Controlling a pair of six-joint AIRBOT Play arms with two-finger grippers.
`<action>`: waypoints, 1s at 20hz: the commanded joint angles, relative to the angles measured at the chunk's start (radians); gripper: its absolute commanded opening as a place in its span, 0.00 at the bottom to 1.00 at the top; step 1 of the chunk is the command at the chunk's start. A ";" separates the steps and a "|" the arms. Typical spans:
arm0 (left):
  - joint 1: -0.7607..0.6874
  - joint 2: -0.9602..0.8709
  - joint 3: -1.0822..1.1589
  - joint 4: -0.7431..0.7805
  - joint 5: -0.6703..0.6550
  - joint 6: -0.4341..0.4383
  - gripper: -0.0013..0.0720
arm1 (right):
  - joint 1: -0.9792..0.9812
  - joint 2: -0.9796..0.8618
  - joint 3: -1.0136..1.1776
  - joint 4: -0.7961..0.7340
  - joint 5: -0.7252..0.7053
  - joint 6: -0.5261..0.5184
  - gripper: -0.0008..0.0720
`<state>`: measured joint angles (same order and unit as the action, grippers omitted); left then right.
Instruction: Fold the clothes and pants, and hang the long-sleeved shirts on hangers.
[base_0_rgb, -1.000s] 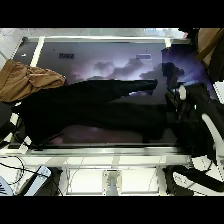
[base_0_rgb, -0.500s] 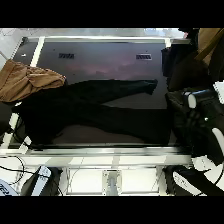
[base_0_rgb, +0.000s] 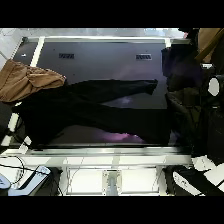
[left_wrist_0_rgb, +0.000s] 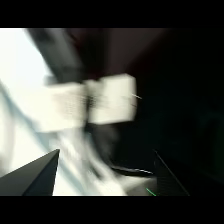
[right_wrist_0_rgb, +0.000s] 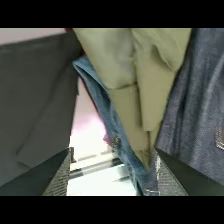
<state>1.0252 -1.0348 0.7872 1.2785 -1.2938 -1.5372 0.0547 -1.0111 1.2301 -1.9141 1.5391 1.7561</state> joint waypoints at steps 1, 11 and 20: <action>0.013 -0.045 -0.098 -0.201 -0.011 0.105 0.91 | 0.000 0.001 0.015 0.032 -0.003 0.009 0.78; 0.028 0.018 -0.311 -0.293 0.113 0.109 0.89 | 0.000 0.000 0.015 0.035 0.010 0.040 0.77; 0.028 0.018 -0.393 -0.341 0.248 0.109 0.78 | 0.000 0.000 0.015 0.059 0.010 0.040 0.77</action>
<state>1.0531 -1.0172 0.4152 0.9630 -1.1080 -1.4288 0.0547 -1.0111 1.2446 -1.8709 1.5486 1.7954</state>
